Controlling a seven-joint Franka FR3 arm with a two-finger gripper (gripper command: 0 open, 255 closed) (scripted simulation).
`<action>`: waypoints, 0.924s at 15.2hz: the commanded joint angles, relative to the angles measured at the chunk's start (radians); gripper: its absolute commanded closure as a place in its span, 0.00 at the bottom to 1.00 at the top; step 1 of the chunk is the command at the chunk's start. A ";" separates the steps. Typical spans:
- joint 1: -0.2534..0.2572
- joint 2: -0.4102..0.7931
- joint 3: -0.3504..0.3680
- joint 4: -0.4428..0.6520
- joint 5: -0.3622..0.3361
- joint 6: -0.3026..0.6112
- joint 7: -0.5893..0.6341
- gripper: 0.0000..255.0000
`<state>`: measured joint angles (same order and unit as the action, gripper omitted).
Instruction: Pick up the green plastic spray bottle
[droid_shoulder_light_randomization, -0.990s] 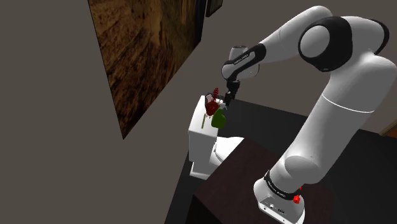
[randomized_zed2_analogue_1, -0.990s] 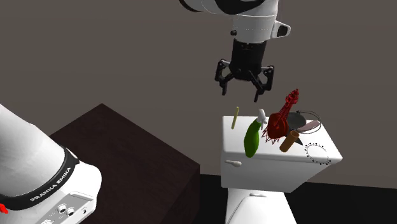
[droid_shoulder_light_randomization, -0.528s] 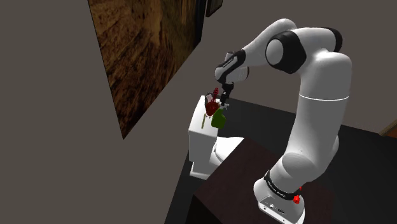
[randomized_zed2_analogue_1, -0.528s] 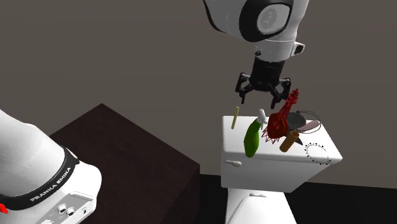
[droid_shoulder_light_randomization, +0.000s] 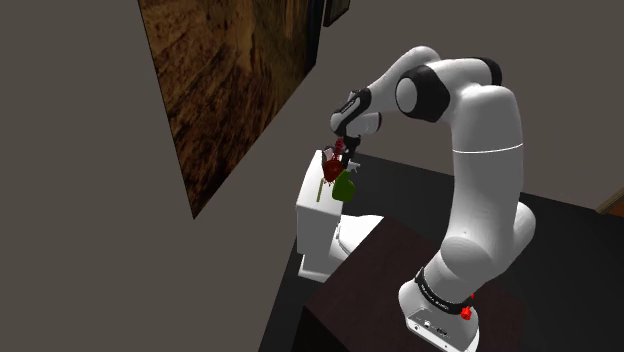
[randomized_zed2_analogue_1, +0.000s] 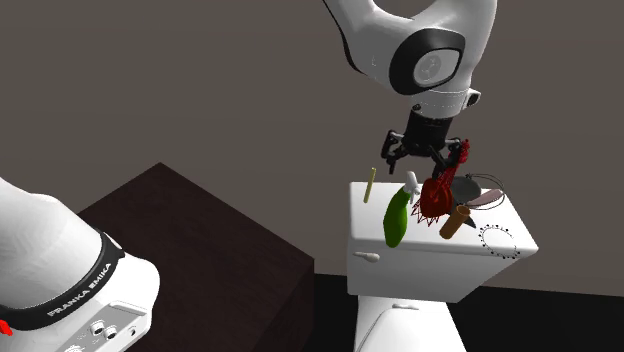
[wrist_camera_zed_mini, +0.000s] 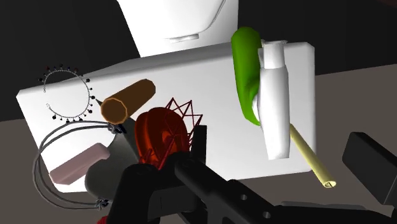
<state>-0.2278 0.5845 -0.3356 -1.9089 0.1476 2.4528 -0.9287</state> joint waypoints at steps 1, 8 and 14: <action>-0.006 0.019 0.006 -0.001 0.007 0.020 -0.005 0.00; -0.012 0.039 0.012 0.003 0.014 0.036 -0.009 1.00; -0.010 0.036 0.011 0.002 0.013 0.034 -0.007 1.00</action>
<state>-0.2386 0.6213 -0.3241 -1.9067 0.1607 2.4876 -0.9371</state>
